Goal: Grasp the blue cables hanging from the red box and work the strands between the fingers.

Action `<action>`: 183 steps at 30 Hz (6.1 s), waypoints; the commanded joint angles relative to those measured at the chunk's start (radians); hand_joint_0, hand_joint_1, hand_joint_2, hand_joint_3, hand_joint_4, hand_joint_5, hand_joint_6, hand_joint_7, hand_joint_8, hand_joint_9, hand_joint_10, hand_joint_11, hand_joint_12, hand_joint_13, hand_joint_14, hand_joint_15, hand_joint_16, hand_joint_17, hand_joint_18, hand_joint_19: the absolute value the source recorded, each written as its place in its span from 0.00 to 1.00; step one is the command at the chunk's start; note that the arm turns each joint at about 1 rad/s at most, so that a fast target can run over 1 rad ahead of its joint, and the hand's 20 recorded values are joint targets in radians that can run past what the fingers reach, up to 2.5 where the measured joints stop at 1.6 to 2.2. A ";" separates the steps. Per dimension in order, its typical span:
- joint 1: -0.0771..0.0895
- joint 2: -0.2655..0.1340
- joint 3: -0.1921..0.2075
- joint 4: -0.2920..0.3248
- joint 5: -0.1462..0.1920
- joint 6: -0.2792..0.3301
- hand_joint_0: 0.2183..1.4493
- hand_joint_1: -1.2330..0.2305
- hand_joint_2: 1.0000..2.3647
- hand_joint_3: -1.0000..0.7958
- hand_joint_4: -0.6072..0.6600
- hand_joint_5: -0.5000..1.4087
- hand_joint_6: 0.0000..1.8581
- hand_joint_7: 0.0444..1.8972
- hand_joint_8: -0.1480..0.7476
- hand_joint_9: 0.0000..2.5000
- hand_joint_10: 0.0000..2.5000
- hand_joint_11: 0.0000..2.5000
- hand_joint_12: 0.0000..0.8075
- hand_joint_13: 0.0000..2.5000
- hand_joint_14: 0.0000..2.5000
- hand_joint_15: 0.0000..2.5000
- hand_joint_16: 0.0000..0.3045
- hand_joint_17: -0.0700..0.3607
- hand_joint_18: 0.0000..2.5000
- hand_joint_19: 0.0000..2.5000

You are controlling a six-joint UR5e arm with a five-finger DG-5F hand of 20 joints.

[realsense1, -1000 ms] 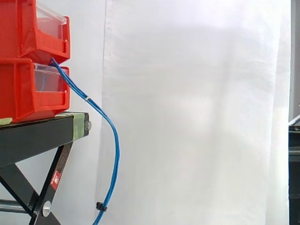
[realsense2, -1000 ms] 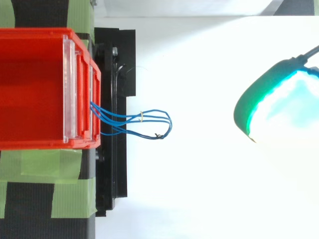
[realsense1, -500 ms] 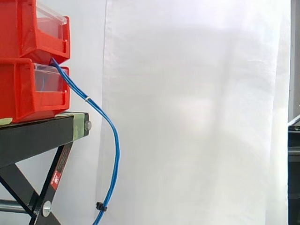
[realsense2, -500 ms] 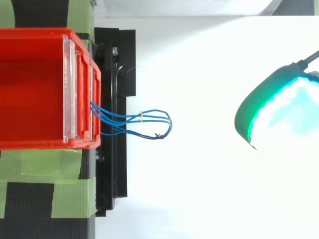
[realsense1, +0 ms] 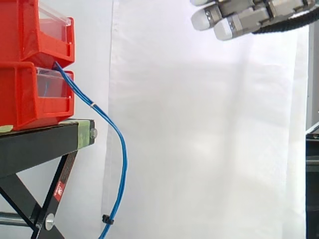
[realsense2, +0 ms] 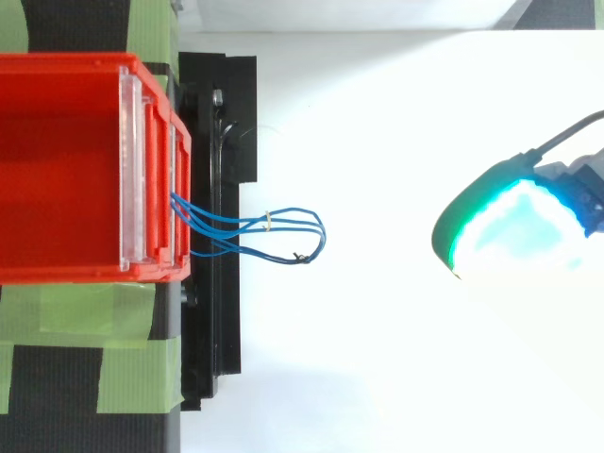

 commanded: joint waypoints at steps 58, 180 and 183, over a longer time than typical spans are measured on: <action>0.069 -0.434 -0.154 0.661 0.317 0.024 0.40 0.48 0.00 0.00 0.68 0.13 0.00 0.36 0.60 0.13 0.00 0.10 0.50 0.00 0.00 0.08 0.25 0.56 0.00 0.00; 0.052 -0.598 0.016 0.745 0.337 -0.102 0.39 0.51 0.00 0.00 0.65 0.09 0.00 0.37 0.56 0.06 0.00 0.07 0.49 0.00 0.00 0.10 0.25 0.55 0.00 0.04; 0.051 -0.598 0.016 0.745 0.337 -0.102 0.39 0.51 0.00 0.00 0.65 0.09 0.00 0.37 0.56 0.07 0.00 0.07 0.49 0.00 0.00 0.10 0.25 0.55 0.00 0.04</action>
